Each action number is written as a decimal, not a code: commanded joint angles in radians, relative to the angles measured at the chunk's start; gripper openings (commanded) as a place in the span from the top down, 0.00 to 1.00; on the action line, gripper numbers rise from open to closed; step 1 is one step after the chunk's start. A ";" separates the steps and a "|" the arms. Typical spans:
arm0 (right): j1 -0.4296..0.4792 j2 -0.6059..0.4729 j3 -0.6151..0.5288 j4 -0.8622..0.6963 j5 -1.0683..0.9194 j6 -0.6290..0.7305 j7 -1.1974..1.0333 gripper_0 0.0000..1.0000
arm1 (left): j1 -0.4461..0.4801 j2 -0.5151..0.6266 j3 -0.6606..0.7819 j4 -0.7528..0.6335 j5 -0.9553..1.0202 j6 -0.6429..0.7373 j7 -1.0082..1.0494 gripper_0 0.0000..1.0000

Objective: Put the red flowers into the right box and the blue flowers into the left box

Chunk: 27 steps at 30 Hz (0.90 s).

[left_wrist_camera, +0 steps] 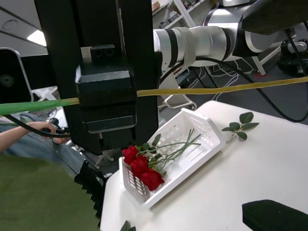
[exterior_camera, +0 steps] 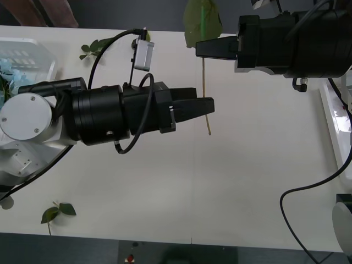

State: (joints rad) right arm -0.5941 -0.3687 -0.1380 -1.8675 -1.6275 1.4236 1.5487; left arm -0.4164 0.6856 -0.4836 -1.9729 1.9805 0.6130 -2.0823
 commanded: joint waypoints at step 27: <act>-0.021 0.008 -0.014 -0.033 -0.003 -0.005 -0.039 0.00 | -0.058 -0.012 -0.053 0.000 0.046 -0.041 0.033 1.00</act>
State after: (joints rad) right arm -0.5941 -0.3687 -0.1381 -1.8675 -1.6275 1.4236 1.5485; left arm -0.4514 0.6755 -0.5464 -1.9568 2.0197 0.5788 -2.0823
